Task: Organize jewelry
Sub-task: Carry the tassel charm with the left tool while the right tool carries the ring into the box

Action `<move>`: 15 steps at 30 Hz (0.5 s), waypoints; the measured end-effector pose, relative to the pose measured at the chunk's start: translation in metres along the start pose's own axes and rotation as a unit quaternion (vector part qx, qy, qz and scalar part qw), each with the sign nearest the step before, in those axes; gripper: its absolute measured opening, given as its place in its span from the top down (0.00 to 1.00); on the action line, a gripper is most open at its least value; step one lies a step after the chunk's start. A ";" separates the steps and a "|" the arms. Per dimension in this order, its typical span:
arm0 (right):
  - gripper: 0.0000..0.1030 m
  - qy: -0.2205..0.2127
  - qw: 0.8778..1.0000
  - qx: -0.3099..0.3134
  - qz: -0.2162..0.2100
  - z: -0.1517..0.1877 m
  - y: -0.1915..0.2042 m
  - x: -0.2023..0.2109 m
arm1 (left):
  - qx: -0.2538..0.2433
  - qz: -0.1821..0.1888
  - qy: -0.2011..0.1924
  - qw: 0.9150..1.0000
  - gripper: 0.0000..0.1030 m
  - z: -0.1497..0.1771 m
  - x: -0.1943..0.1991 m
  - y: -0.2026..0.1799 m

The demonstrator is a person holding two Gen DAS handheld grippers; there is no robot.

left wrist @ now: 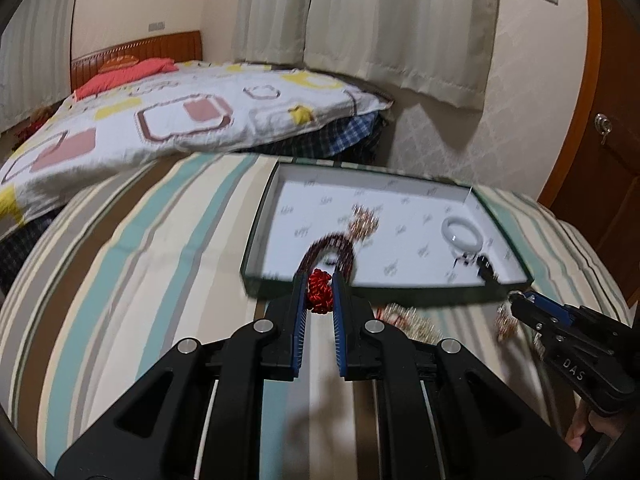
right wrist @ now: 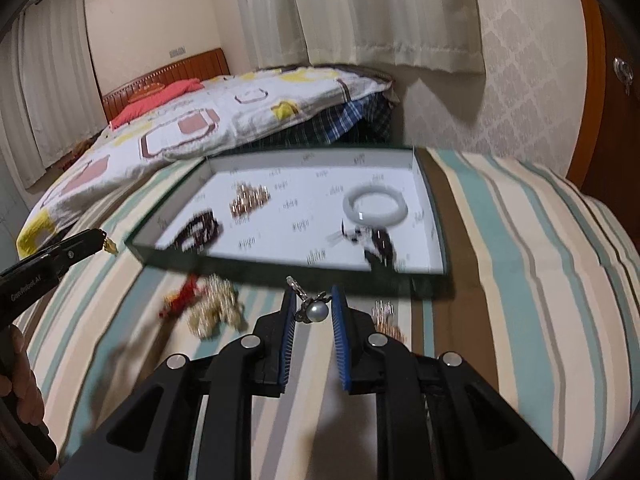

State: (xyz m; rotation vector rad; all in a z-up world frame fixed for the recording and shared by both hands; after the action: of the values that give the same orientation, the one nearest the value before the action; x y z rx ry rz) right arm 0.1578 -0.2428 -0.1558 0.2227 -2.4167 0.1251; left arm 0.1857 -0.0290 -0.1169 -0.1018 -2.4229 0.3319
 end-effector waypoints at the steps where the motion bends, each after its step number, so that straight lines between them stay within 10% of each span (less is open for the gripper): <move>1: 0.82 -0.005 1.000 0.001 0.000 -0.005 0.000 0.000 | -0.002 0.003 -0.006 1.000 0.88 -0.006 0.000 -0.003; 15: 0.82 -0.065 0.998 0.021 0.011 -0.074 -0.009 -0.029 | -0.017 0.015 -0.042 0.999 0.88 -0.062 -0.045 -0.028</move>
State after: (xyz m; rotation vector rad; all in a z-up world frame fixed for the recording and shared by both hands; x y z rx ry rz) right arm 0.2289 -0.2370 -0.1188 0.2292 -2.5489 0.1753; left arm 0.2604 -0.0499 -0.0917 -0.1416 -2.5129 0.3143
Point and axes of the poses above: each gripper's, at about its wrist camera, not at the fingertips, and x roughly against the way its jaws point, y to its left, z to its underside, the point moved 2 cm from there along -x, roughly the way its jaws point, and after that the axes turned 12 degrees about x, right-handed, at the moved point
